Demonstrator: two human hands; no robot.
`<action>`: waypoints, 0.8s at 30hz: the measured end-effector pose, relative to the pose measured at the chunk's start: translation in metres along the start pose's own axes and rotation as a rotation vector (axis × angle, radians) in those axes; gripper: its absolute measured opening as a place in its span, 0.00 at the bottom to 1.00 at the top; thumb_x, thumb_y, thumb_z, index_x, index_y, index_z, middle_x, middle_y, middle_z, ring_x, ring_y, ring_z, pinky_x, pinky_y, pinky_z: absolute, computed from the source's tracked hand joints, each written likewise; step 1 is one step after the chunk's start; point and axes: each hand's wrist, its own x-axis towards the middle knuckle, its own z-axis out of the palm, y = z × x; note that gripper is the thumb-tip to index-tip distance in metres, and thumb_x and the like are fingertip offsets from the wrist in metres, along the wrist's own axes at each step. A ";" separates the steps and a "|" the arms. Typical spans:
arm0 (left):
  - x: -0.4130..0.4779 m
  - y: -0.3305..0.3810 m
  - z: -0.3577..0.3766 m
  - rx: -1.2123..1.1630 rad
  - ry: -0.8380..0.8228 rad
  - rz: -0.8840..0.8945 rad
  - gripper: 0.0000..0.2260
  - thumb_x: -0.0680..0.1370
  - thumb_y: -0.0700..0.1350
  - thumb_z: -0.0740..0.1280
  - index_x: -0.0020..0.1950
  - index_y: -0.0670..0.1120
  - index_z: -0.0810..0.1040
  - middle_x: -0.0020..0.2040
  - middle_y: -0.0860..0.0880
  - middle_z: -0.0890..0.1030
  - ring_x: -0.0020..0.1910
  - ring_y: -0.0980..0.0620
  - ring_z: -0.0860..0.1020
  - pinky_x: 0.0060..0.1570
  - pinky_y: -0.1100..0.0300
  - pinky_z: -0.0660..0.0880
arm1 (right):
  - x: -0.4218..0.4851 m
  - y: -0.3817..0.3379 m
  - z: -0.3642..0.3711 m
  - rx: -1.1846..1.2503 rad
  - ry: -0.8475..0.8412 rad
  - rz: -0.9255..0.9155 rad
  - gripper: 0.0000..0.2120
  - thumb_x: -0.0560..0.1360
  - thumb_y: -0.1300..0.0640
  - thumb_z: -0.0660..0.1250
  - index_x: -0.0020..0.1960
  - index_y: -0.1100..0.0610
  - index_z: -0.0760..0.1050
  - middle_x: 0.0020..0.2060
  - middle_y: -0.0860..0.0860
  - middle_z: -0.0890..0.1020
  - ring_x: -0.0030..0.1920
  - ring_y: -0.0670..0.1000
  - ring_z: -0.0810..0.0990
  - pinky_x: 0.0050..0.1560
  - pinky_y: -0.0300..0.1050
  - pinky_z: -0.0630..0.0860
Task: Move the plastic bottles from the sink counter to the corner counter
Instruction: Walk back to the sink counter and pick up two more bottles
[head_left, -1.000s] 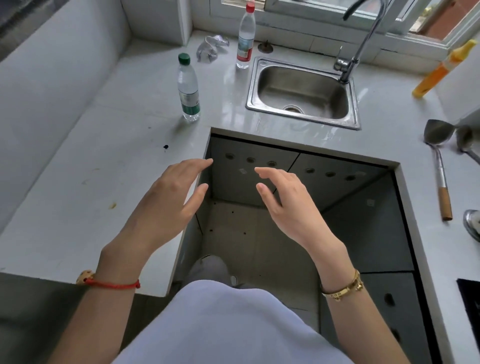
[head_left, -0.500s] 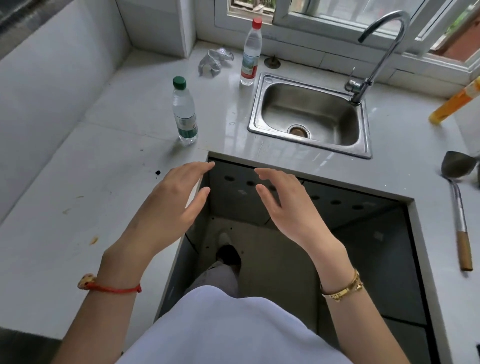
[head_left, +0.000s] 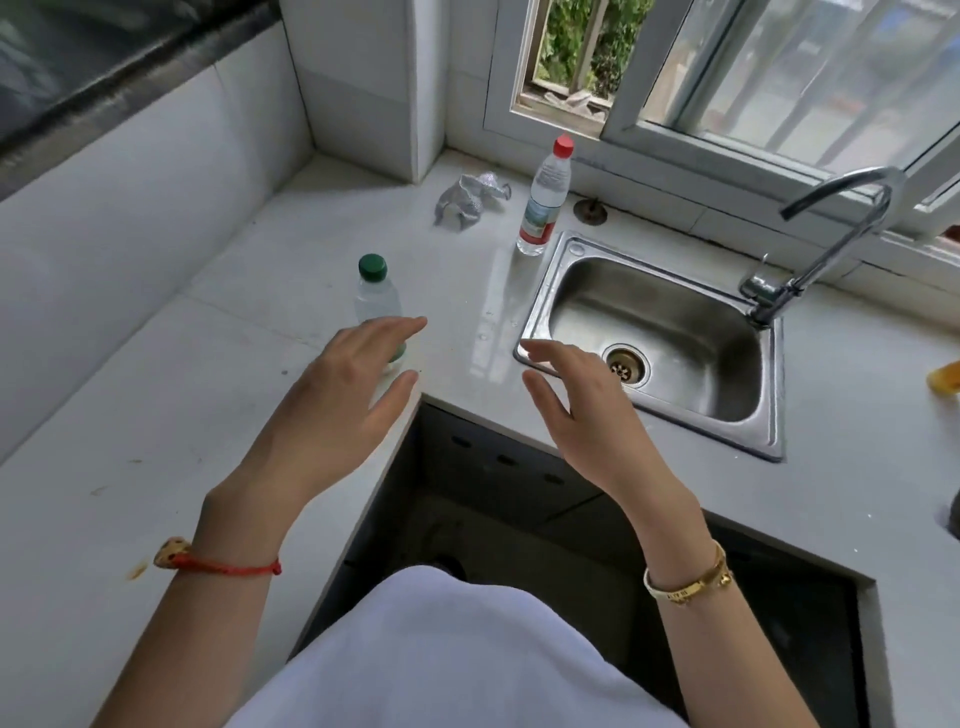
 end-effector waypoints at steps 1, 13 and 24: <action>0.008 0.000 -0.002 0.008 0.013 -0.009 0.21 0.79 0.48 0.62 0.73 0.53 0.66 0.70 0.52 0.71 0.68 0.52 0.70 0.66 0.52 0.71 | 0.009 0.002 -0.003 0.004 0.006 -0.010 0.18 0.81 0.49 0.57 0.69 0.49 0.68 0.63 0.45 0.77 0.66 0.48 0.70 0.67 0.46 0.68; 0.074 -0.006 0.004 0.026 0.103 -0.141 0.20 0.79 0.46 0.62 0.72 0.53 0.68 0.65 0.55 0.72 0.62 0.51 0.70 0.61 0.57 0.69 | 0.088 0.025 -0.019 0.045 -0.031 -0.132 0.18 0.80 0.49 0.57 0.69 0.50 0.68 0.62 0.47 0.78 0.64 0.49 0.72 0.64 0.43 0.67; 0.130 -0.026 0.014 0.146 0.206 -0.299 0.20 0.76 0.42 0.66 0.69 0.52 0.73 0.68 0.51 0.71 0.67 0.46 0.64 0.65 0.49 0.66 | 0.145 0.053 -0.033 0.021 -0.109 -0.225 0.18 0.80 0.50 0.58 0.69 0.52 0.69 0.62 0.49 0.78 0.65 0.52 0.72 0.66 0.48 0.68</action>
